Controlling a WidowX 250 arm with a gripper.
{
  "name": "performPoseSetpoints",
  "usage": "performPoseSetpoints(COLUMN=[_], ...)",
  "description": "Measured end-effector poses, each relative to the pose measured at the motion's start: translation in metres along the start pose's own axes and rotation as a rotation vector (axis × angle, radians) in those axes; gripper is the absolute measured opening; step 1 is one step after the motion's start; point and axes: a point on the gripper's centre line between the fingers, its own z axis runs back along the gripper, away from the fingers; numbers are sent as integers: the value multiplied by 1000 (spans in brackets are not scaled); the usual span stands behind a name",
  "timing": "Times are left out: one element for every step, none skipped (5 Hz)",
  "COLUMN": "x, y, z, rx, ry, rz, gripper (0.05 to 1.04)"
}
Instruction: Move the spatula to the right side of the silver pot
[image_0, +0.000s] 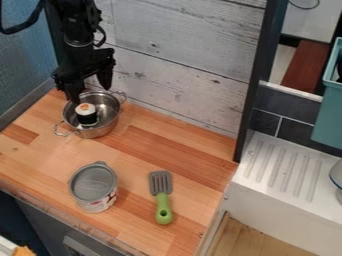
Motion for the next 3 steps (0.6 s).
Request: performPoseSetpoints(x=[-7, -29, -44], y=[3, 4, -5], z=[-11, -14, 7], rx=[23, 47, -6], ry=[26, 58, 51], rz=[-2, -27, -52], gripper=[1001, 1001, 1001])
